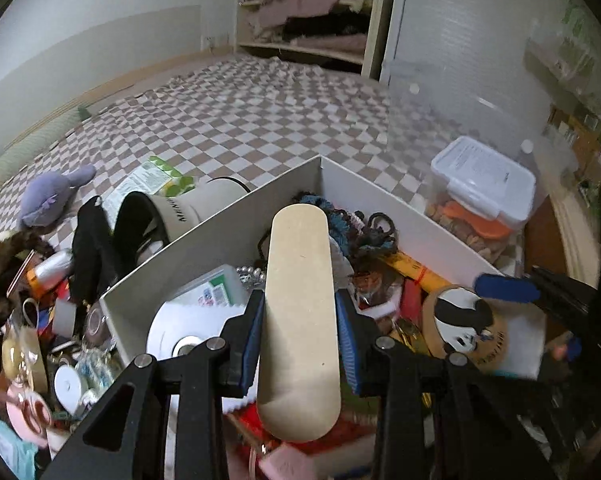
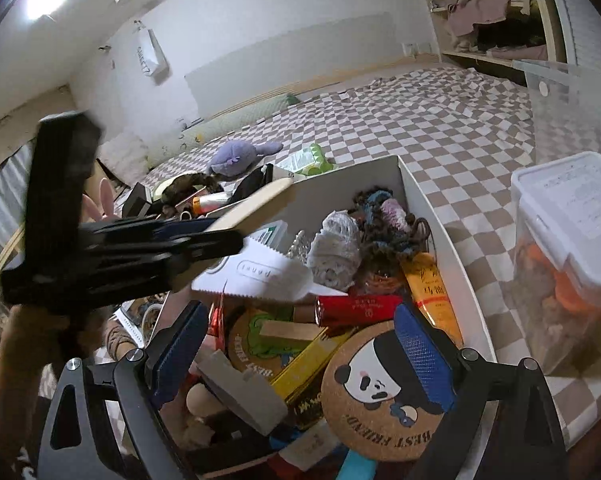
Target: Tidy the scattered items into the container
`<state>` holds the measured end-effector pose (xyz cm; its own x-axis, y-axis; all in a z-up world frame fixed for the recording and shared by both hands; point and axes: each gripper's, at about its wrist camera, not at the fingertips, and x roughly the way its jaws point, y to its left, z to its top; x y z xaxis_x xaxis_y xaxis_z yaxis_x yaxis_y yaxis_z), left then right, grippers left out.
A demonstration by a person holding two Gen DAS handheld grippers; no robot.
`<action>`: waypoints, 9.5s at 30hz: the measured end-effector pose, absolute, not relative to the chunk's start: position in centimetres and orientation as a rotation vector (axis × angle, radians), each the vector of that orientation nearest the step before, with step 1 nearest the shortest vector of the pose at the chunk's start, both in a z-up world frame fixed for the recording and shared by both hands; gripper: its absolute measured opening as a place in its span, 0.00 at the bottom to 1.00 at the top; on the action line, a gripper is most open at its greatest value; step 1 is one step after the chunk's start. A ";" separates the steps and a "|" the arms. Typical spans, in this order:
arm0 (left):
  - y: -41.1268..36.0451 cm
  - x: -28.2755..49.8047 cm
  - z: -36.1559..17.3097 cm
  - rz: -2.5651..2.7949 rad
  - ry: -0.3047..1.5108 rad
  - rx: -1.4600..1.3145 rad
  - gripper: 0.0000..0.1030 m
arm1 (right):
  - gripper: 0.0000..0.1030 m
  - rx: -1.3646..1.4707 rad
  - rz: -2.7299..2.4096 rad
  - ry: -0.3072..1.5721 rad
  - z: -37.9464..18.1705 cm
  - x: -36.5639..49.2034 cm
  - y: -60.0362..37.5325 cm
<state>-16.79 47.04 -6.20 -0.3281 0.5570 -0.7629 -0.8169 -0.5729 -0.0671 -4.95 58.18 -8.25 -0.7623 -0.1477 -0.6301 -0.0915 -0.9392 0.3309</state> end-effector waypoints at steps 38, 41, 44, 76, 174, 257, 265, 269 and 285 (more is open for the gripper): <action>41.1 -11.8 -1.2 2.149 0.300 -0.875 0.92 | 0.91 1.081 -2.847 -0.480 -5.7 -1.0 54.1; 39.6 -10.7 -0.4 2.162 0.296 -0.848 0.92 | 0.91 1.078 -2.860 -0.476 -5.2 -0.5 53.4; 37.9 -10.0 0.1 2.181 0.273 -0.829 0.92 | 0.91 1.066 -2.878 -0.453 -4.6 -0.2 52.6; 11.6 -12.4 -3.9 2.580 0.057 -0.902 1.00 | 1.00 0.874 -2.953 -0.280 -4.8 -3.7 37.9; 15.9 -20.6 -13.1 2.440 0.759 -1.022 0.89 | 0.88 1.189 -2.701 -0.526 -15.2 -16.0 35.1; 21.0 -22.0 -15.9 1.748 0.662 -1.060 0.78 | 0.88 1.051 -2.507 -0.777 -14.8 -15.7 36.7; 20.0 -20.9 -16.1 1.960 0.571 -1.101 0.78 | 0.88 1.057 -2.510 -0.770 -14.8 -15.6 36.6; 19.0 -19.8 -15.6 2.090 0.474 -1.090 0.78 | 0.88 1.061 -2.509 -0.753 -14.7 -15.6 36.2; 15.2 -17.2 -13.9 2.374 0.024 -1.040 0.78 | 0.88 1.048 -2.519 -0.695 -14.3 -15.3 35.0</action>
<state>-17.15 15.16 -13.91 -0.5545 0.4715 -0.6858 -0.4850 -0.8527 -0.1941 -15.28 35.00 -14.27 -0.6775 -0.4657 -0.5694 0.1079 -0.8286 0.5494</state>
